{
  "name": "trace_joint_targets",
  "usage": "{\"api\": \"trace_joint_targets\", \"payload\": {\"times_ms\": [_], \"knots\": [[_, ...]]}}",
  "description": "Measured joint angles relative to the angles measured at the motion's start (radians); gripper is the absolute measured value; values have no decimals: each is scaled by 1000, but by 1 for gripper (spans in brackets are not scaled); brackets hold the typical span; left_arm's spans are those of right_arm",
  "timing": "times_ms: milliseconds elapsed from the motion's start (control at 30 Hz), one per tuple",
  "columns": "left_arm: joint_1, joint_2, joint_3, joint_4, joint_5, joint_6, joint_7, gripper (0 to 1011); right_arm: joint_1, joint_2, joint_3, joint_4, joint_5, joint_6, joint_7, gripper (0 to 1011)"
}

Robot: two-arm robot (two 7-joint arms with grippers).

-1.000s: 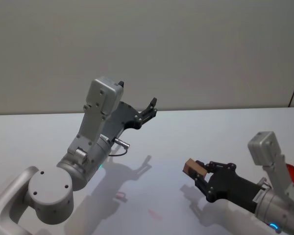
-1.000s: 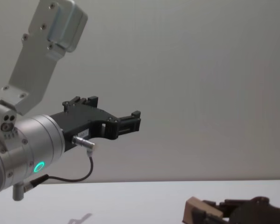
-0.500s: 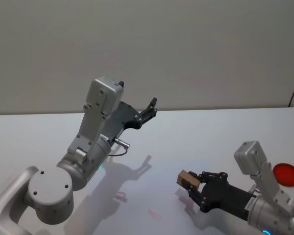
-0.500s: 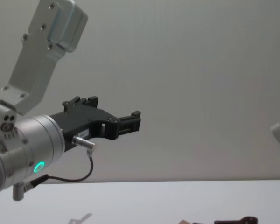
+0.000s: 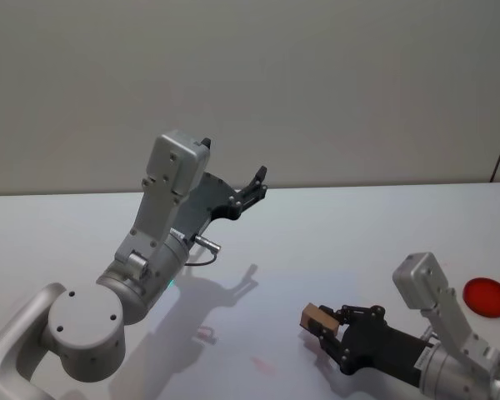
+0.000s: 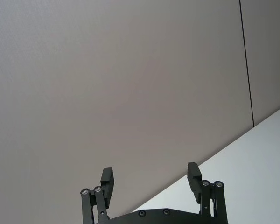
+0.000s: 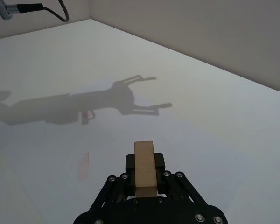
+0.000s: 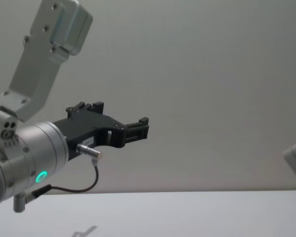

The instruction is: Use the one hand to pick up the stamp and affix it onto the A4 paper.

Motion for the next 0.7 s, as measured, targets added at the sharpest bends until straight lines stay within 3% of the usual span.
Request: {"api": "trace_joint_targets", "payload": {"times_ms": [700], "knots": [[0, 0, 0, 0, 0, 0, 0, 1001, -4, 13, -3, 13, 8, 1, -8, 220]]}}
